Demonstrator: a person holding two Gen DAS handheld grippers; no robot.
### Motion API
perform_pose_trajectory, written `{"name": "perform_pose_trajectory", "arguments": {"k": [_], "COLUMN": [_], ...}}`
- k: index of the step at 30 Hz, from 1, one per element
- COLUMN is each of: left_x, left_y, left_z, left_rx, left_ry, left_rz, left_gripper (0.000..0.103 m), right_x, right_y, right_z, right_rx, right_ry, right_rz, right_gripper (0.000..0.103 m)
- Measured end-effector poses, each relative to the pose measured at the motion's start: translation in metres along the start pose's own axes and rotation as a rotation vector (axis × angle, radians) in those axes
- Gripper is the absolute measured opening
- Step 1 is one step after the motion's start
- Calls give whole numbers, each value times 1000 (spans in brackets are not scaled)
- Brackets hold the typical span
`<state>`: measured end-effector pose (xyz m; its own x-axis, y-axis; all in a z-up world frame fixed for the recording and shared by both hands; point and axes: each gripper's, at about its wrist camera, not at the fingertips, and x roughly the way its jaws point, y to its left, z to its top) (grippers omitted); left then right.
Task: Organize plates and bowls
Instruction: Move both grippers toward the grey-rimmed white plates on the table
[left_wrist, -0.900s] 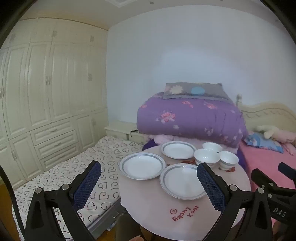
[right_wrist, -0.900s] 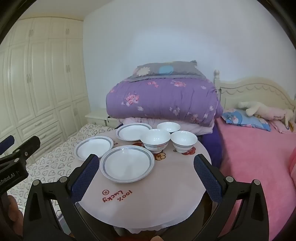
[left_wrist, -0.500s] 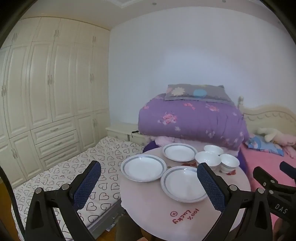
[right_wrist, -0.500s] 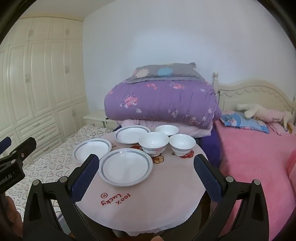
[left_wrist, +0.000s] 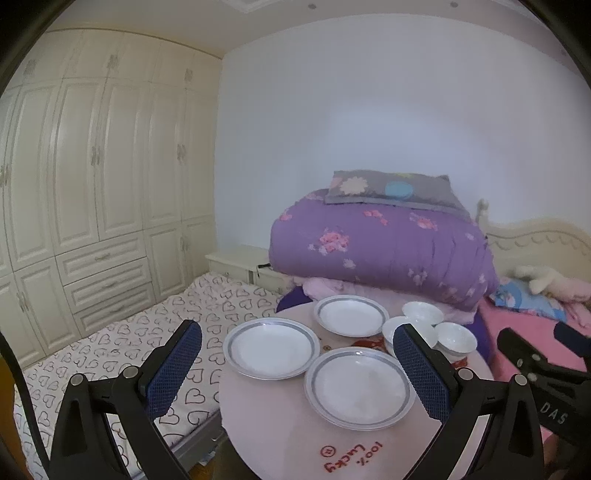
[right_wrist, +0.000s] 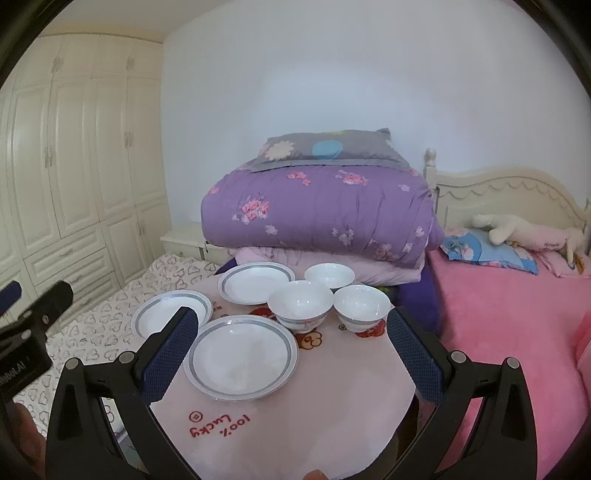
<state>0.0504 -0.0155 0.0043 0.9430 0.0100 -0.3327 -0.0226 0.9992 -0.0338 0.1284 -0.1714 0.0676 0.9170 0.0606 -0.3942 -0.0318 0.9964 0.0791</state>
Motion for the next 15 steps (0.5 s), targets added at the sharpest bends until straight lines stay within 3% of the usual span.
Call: {"name": "perform_pose_trajectory", "arguments": {"k": [8,15], "left_x": [23,28], "left_y": [-38,-56], "left_z": [7,27], "left_rx": [42,-7], "left_ry": [50,62], "left_rz": [45,90], "left_gripper": [102,102], "right_x": [19,30], "right_y": [-35,-46], "right_z": [12,24], "right_rx": [25,6], "right_ry": [40,57], "right_rz": [15,42], "right_gripper": [103,103]}}
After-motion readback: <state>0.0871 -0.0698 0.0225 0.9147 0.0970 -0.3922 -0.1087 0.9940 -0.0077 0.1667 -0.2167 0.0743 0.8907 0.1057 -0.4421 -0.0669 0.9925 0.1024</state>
